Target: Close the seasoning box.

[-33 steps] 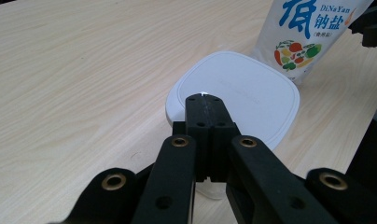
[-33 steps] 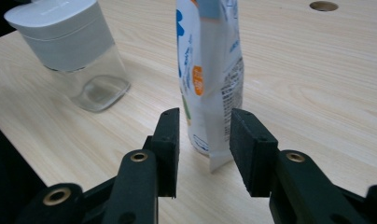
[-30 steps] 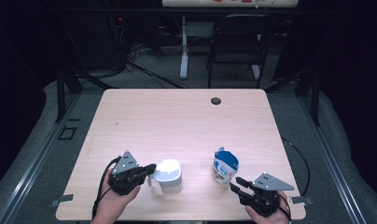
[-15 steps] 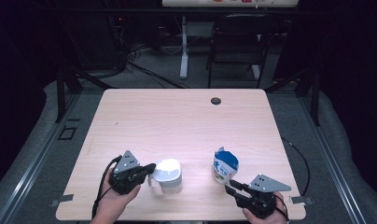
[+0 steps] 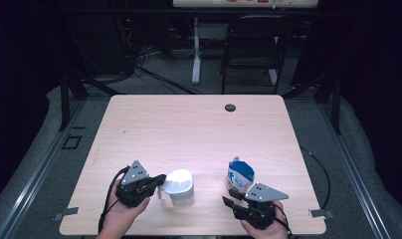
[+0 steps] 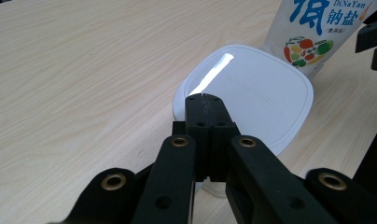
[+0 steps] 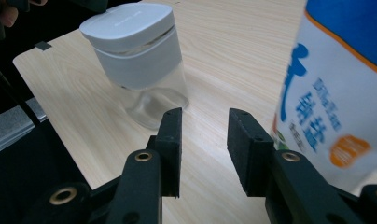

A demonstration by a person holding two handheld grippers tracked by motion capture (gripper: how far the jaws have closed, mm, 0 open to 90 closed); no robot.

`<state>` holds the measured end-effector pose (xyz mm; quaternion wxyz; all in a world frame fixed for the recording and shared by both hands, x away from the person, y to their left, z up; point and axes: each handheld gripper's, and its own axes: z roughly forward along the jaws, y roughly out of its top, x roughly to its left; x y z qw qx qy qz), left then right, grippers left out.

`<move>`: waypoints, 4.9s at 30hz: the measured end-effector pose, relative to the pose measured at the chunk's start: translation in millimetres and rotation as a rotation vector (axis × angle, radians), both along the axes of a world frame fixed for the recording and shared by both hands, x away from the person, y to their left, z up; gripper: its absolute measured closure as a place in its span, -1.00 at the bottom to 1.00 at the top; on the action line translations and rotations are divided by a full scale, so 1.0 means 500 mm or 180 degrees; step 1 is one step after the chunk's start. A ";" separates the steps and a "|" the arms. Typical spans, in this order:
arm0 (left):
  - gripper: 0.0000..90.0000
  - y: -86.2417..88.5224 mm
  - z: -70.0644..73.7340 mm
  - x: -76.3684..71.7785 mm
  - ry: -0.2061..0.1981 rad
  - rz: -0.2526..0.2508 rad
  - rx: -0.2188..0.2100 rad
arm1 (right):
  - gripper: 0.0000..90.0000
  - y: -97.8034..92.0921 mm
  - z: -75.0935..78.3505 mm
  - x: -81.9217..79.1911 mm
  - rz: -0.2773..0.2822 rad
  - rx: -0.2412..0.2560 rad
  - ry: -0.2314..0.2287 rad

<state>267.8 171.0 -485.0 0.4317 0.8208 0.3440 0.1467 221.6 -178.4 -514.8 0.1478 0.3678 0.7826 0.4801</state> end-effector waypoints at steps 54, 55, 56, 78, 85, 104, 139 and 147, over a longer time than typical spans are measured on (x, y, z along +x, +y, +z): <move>1.00 0.007 -0.002 0.002 0.0057 -0.0008 -0.0064 | 0.31 0.159 0.000 0.099 0.0274 -0.0400 -0.0089; 1.00 0.007 -0.002 0.002 0.0056 -0.0009 -0.0063 | 0.31 0.159 0.000 0.100 0.0271 -0.0388 -0.0089; 1.00 0.006 -0.002 0.002 0.0053 -0.0006 -0.0063 | 0.31 0.159 0.001 0.100 0.0276 -0.0379 -0.0089; 0.77 0.047 -0.010 0.001 0.0045 0.0143 -0.0173 | 0.31 0.166 0.021 0.095 0.0310 -0.0335 -0.0181; 0.63 0.057 -0.025 0.003 0.0042 0.0161 -0.0184 | 0.31 0.170 0.026 0.094 0.0318 -0.0331 -0.0199; 0.45 0.074 -0.036 0.005 0.0032 0.0256 -0.0237 | 0.31 0.176 0.034 0.096 0.0330 -0.0312 -0.0198; 0.28 0.103 -0.044 -0.001 0.0040 0.0425 -0.0290 | 0.29 0.207 0.066 0.101 0.0433 -0.0153 -0.0301; 0.28 0.110 -0.044 -0.005 0.0062 0.0457 -0.0246 | 0.28 0.217 0.072 0.100 0.0482 -0.0137 -0.0323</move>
